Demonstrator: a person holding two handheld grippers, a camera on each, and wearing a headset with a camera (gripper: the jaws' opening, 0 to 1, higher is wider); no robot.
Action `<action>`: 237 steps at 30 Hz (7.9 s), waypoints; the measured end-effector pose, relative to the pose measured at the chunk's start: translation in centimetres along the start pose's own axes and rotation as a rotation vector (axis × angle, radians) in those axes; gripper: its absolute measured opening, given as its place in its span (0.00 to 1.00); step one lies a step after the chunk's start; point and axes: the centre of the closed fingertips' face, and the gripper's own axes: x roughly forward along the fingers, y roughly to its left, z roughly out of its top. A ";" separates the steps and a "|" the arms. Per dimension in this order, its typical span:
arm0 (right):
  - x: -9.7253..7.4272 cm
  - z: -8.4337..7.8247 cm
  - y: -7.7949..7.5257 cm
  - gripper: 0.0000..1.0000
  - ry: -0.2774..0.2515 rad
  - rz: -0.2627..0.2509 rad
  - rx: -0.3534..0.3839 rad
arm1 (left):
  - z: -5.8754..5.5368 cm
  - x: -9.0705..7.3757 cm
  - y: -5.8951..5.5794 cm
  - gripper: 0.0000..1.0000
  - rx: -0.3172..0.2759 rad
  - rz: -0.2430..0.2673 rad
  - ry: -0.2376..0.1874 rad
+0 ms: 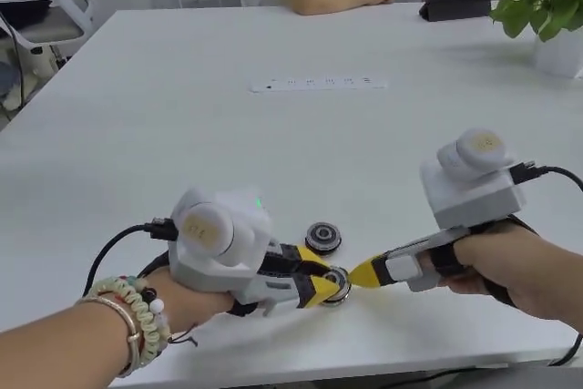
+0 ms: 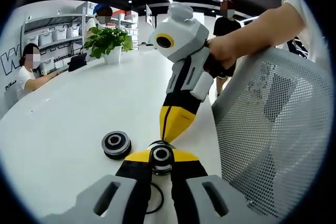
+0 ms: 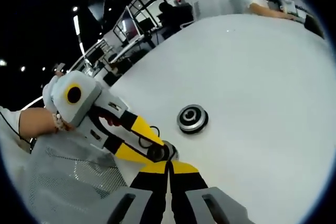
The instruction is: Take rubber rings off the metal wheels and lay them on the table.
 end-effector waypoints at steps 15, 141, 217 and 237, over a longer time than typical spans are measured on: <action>0.6 1.0 1.1 0.00 -0.011 0.037 -0.085 | 0.0 0.0 0.0 0.08 0.004 0.001 -0.001; -2.4 5.3 2.6 0.00 -0.193 0.007 -0.079 | -1.0 -16.5 -2.3 0.83 -0.216 0.274 -0.006; 3.8 6.3 9.6 0.00 -0.031 0.130 -0.280 | -1.4 -16.5 -1.7 0.93 -0.261 0.283 -0.018; 6.1 4.3 5.8 0.00 0.054 0.076 -0.236 | -1.6 -16.5 -1.5 0.93 -0.265 0.288 -0.009</action>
